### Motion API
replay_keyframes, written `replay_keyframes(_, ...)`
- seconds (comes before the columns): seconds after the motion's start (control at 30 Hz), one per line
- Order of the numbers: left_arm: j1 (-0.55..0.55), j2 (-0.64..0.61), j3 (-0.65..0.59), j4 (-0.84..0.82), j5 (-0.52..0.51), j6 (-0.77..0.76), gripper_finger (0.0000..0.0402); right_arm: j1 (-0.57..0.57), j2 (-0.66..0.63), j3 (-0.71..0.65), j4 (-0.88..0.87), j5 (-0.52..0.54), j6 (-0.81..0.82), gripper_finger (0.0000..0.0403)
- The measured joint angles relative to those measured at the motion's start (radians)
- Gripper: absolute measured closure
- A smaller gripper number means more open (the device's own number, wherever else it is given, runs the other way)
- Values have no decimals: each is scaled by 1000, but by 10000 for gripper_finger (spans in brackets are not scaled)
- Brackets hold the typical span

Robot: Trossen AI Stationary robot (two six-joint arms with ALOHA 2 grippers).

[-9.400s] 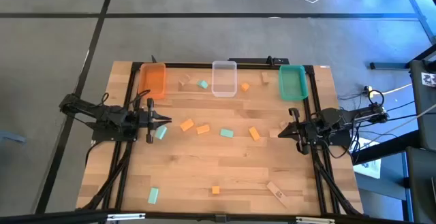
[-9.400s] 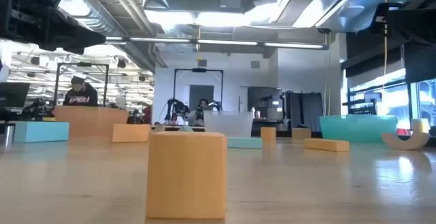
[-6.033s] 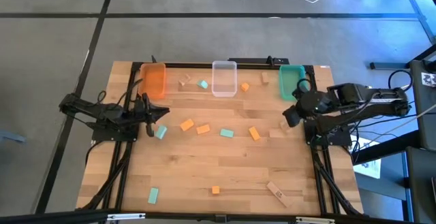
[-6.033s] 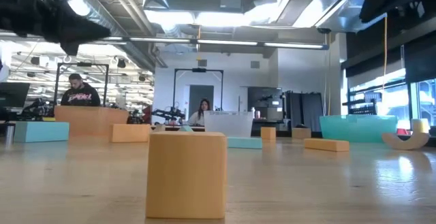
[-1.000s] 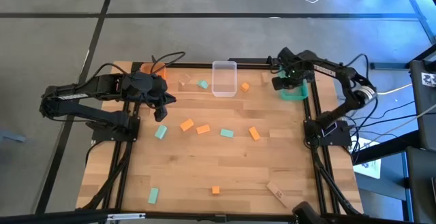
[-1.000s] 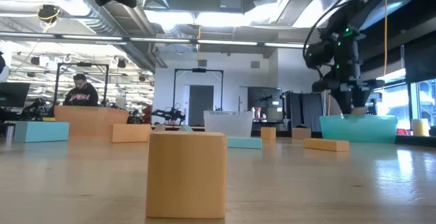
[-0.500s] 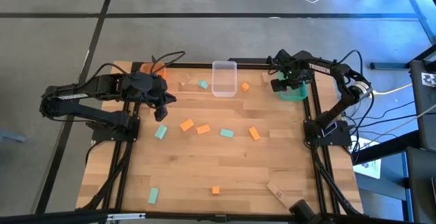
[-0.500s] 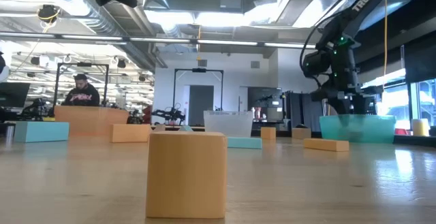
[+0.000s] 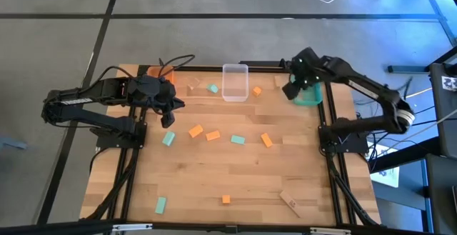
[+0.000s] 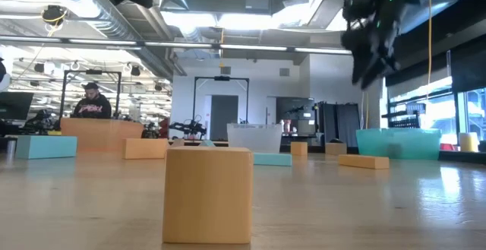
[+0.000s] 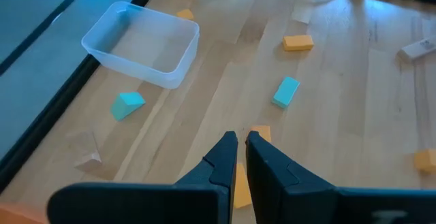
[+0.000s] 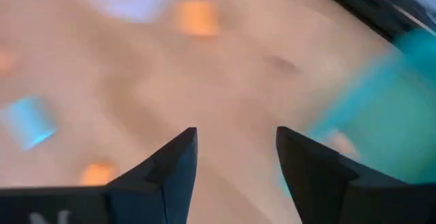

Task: Sort & place blocks by color
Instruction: Put the orange block into the transparent bin

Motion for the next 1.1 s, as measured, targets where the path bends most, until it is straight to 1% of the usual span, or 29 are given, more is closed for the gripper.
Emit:
replay_keyframes(0.07,0,0,0,-1,0,-8,376,54,-42,0,12,-75,-75,202)
replay_keyframes(0.13,0,0,0,-19,0,-55,376,101,-75,0,17,-144,-155,202)
replay_keyframes(0.23,0,1,0,-91,0,-110,376,154,-111,0,19,-225,-261,202)
replay_keyframes(0.37,-27,22,-1,-169,3,-161,376,193,-132,0,20,-323,-387,202)
replay_keyframes(0.47,-50,33,-1,-196,7,-167,376,207,-131,0,20,-377,-436,202)
replay_keyframes(0.6,-75,59,-1,-203,57,-230,376,222,-131,0,20,-383,-430,202)
replay_keyframes(0.77,-87,94,-1,-203,81,-339,376,222,-131,0,20,-382,-431,202)
replay_keyframes(1.1,-91,155,-1,-199,81,-587,376,222,-131,0,20,-381,-431,202)
